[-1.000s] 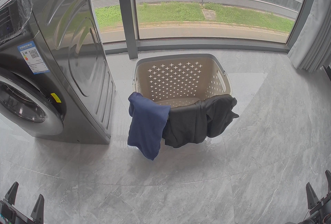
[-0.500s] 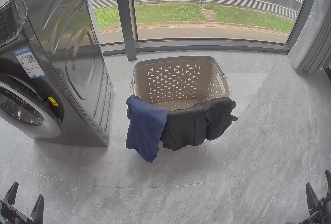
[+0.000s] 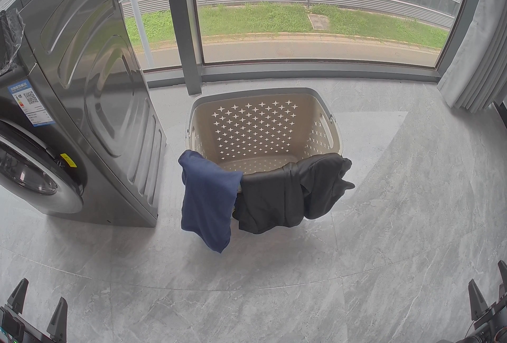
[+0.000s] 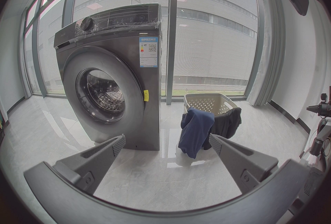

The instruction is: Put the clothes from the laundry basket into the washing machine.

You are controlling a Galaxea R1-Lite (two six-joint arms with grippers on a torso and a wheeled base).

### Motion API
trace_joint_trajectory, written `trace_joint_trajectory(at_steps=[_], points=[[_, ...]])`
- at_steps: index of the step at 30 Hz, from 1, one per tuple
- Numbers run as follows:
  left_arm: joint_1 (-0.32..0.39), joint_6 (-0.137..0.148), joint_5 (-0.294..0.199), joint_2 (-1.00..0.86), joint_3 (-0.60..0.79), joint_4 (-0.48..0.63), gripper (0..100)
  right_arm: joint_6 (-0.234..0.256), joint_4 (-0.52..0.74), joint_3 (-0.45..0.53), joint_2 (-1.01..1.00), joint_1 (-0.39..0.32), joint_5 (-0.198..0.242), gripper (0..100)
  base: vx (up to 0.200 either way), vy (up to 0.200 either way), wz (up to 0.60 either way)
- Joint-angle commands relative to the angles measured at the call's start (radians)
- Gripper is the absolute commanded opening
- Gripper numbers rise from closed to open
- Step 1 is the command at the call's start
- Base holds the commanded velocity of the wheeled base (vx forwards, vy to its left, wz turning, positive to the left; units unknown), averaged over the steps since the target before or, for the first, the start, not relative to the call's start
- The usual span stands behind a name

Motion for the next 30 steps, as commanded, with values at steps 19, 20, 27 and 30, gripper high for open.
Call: trace_joint_trajectory(at_steps=[19,20,27,30], points=[[0.0,-0.001,0.0,-0.012,0.015,0.0,100,0.0,-0.001,0.018,-0.016,0.001,-0.001,100,0.147,0.0,0.0],[0.0,-0.001,0.002,-0.012,0.015,0.0,100,0.0,-0.001,0.018,-0.016,0.001,0.001,100,0.0,0.0,0.0],[0.0,-0.001,0.0,-0.01,0.015,0.0,100,0.0,-0.001,0.018,-0.016,0.001,0.001,100,0.0,-0.114,0.0],[0.0,-0.001,0.0,-0.012,0.015,0.0,100,0.0,-0.001,0.018,-0.016,0.001,0.001,100,0.0,-0.2,0.0]])
